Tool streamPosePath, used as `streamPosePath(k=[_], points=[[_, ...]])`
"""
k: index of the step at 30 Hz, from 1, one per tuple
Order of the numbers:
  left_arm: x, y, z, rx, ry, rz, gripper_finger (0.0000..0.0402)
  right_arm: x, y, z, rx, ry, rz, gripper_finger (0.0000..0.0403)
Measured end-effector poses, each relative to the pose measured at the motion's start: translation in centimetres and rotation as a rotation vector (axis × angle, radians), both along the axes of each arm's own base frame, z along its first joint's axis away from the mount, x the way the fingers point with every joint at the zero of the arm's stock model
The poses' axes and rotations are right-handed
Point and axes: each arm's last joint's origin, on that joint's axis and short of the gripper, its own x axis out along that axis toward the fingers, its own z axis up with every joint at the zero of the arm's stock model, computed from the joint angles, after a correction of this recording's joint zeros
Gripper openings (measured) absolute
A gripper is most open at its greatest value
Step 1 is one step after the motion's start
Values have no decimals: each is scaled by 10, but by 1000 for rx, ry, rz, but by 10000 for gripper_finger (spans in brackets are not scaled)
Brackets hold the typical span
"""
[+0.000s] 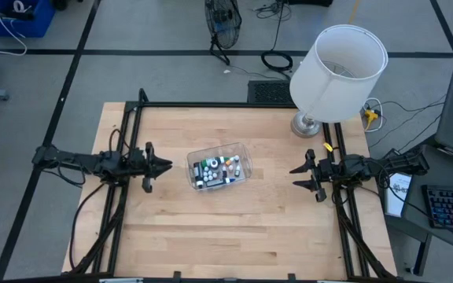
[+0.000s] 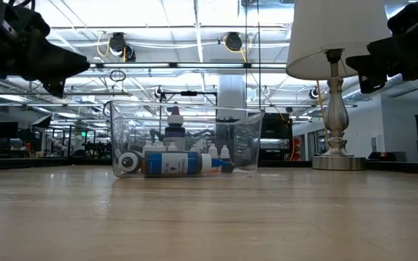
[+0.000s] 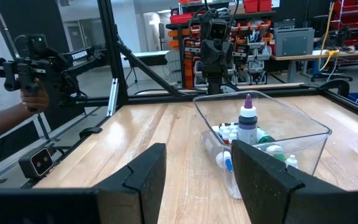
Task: Pick & Place food coloring
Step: Return to Home Position
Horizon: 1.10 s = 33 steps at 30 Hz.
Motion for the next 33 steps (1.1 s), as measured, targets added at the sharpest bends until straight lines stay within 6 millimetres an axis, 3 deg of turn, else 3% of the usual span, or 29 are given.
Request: streamPosePath(k=[10,33], points=[[1,0,-7,-144,59,23,67,0,0,0,0,0,0,169],[1,0,-7,-138,62,23,67,0,0,0,0,0,0,169]])
